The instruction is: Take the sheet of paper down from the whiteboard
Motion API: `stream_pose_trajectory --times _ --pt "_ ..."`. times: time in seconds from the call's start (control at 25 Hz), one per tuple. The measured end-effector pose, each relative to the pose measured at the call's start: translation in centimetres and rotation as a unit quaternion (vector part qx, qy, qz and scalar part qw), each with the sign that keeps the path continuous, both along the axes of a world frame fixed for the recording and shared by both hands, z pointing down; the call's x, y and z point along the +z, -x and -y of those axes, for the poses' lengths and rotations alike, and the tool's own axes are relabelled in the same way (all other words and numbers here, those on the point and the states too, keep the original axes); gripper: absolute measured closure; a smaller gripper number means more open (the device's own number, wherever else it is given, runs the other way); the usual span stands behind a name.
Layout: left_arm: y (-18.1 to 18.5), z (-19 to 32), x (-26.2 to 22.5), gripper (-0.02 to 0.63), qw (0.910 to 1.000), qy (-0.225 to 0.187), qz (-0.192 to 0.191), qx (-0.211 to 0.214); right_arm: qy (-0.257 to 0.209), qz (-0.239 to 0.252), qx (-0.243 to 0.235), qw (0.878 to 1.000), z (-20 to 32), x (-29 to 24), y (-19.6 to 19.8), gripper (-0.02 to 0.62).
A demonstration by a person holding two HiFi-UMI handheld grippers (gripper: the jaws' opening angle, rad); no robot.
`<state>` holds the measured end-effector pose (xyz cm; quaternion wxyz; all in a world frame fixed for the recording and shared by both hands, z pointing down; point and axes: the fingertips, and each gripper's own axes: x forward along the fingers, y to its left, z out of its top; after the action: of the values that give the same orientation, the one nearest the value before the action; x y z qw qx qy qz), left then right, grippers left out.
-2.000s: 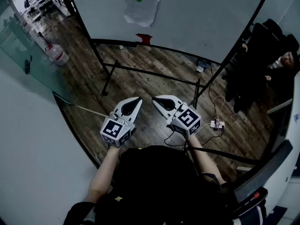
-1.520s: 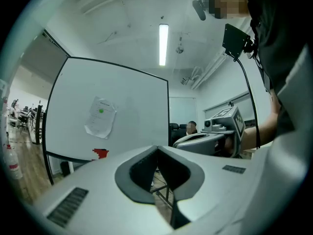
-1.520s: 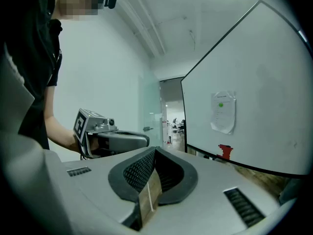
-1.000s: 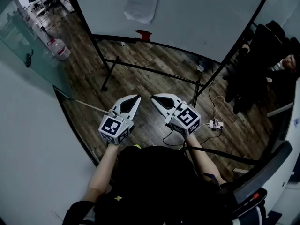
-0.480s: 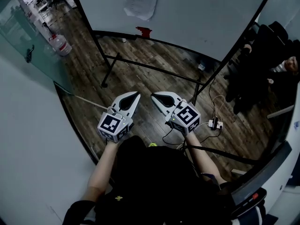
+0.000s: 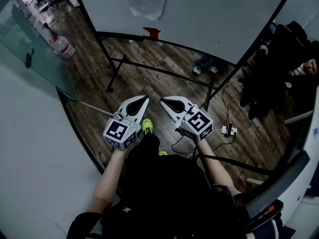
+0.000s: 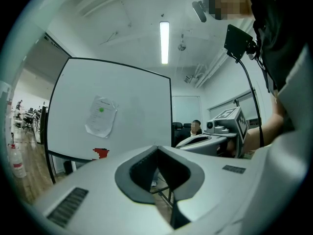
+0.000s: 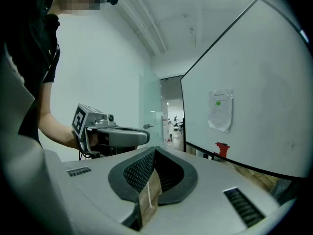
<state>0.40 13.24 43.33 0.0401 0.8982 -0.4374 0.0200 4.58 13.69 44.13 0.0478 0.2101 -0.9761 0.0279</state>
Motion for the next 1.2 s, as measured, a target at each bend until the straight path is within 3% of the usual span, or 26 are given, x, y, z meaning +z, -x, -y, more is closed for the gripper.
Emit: stream_pose_trajectory --times 0.6,1.2 --pt "1.9 7.3 -0.6 0.580 0.9999 -0.002 0.000 0.016 0.002 0.003 0.030 1.000 6.9 -0.3 1.0 0.584" --pt "4.8 16.8 -4.2 0.580 0.9981 -0.032 0.013 0.051 -0.007 -0.002 0.056 0.998 15.6 -2.1 3.3 0.584"
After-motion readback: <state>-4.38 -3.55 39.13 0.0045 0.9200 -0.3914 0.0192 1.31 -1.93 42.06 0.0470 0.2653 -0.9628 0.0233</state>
